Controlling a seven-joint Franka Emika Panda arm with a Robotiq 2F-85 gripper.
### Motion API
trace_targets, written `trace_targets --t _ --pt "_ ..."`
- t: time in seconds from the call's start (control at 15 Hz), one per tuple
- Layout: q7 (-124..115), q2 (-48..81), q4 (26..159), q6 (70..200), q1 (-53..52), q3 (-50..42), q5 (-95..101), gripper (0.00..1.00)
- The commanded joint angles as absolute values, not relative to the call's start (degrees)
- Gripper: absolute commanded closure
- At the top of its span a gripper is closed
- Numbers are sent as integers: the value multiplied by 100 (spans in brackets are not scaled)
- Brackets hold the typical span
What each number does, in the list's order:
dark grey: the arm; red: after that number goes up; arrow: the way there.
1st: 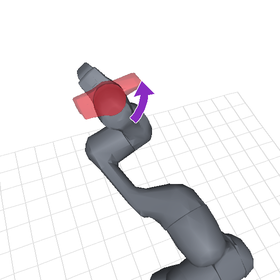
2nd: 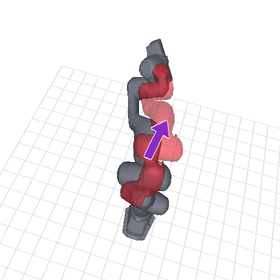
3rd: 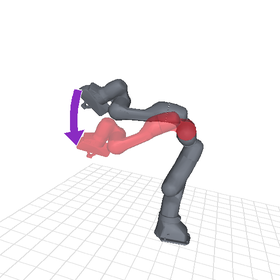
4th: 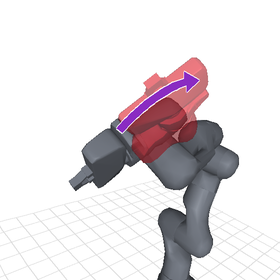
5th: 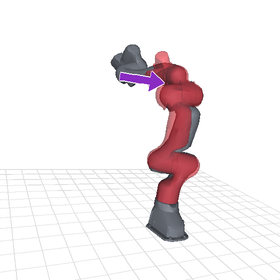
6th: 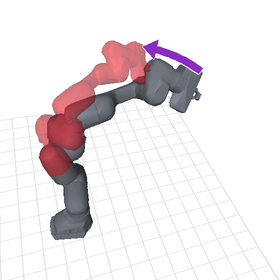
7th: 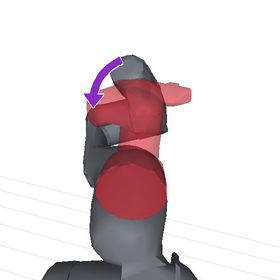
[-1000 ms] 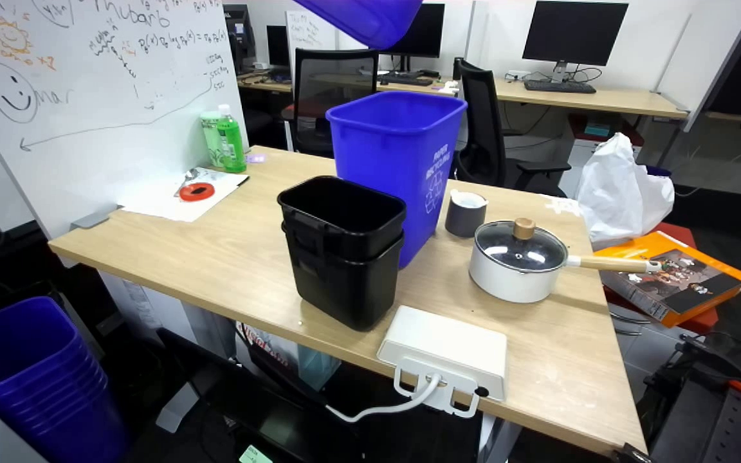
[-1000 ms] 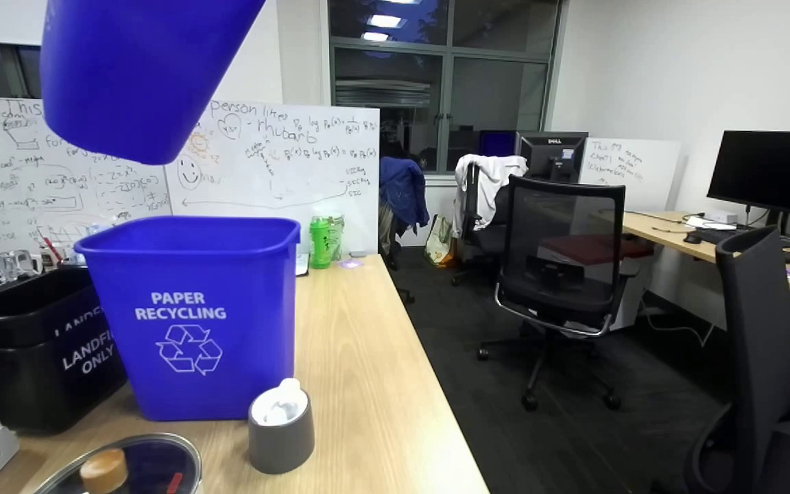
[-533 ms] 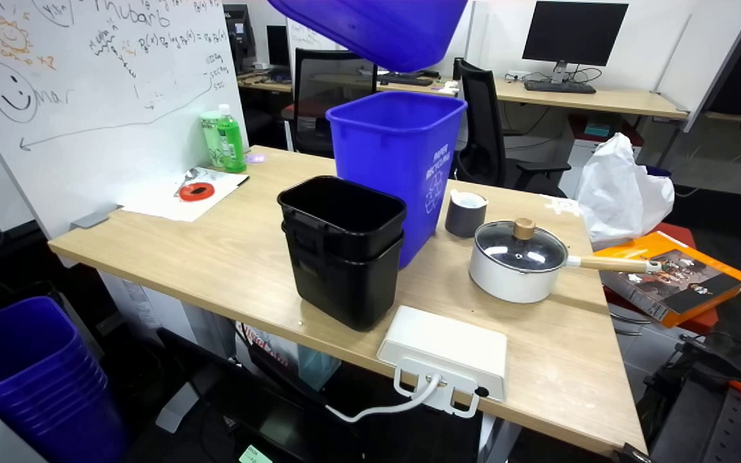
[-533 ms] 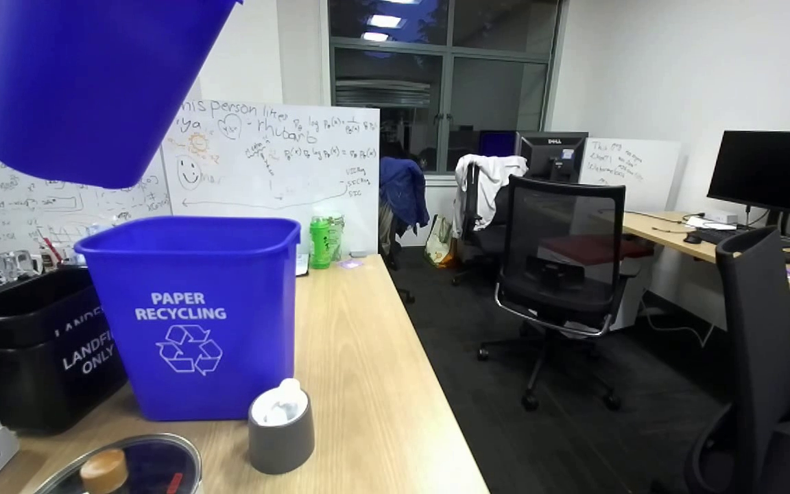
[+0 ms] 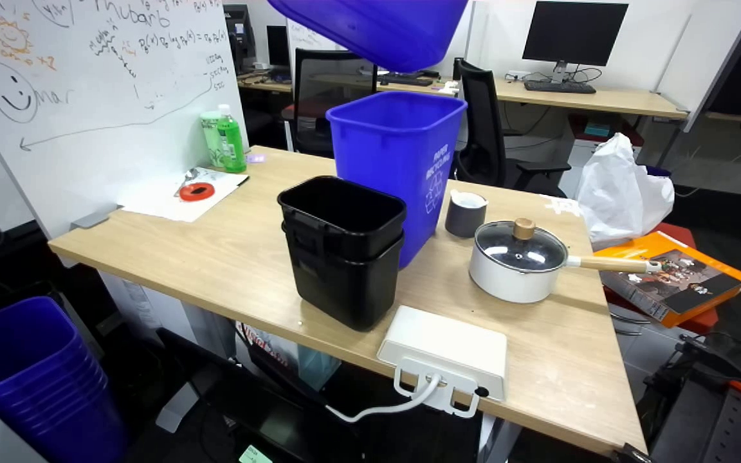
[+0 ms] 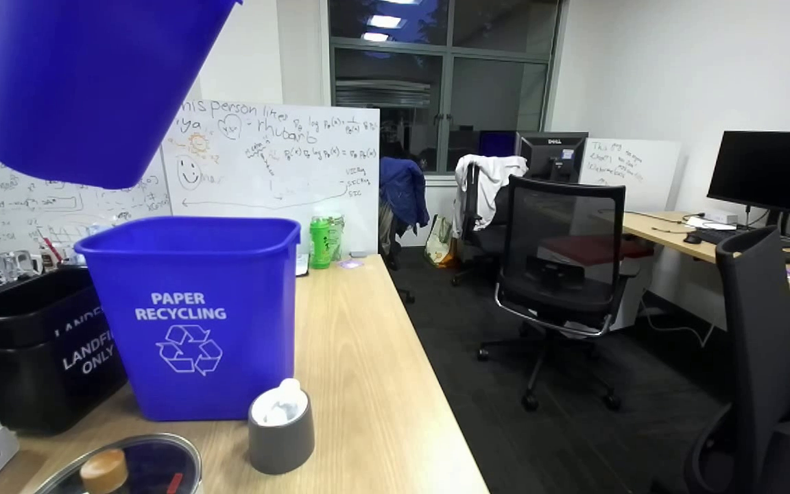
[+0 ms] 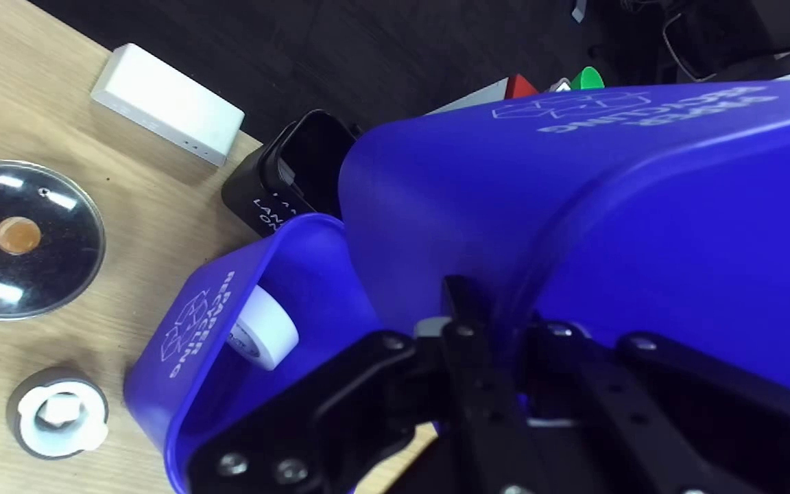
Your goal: Place the right blue bin in the left one
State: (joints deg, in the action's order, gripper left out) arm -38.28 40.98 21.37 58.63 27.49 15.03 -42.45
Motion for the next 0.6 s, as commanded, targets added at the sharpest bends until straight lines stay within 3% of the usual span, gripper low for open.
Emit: trace_targets --t 0.0,0.07,0.53 --pt "-3738 3972 2344 5909 2746 1350 -4351 88" --pt "-3733 3971 2344 5896 2752 1340 -4336 97" --pt "-2329 4138 2080 5246 2718 1167 -4208 97"
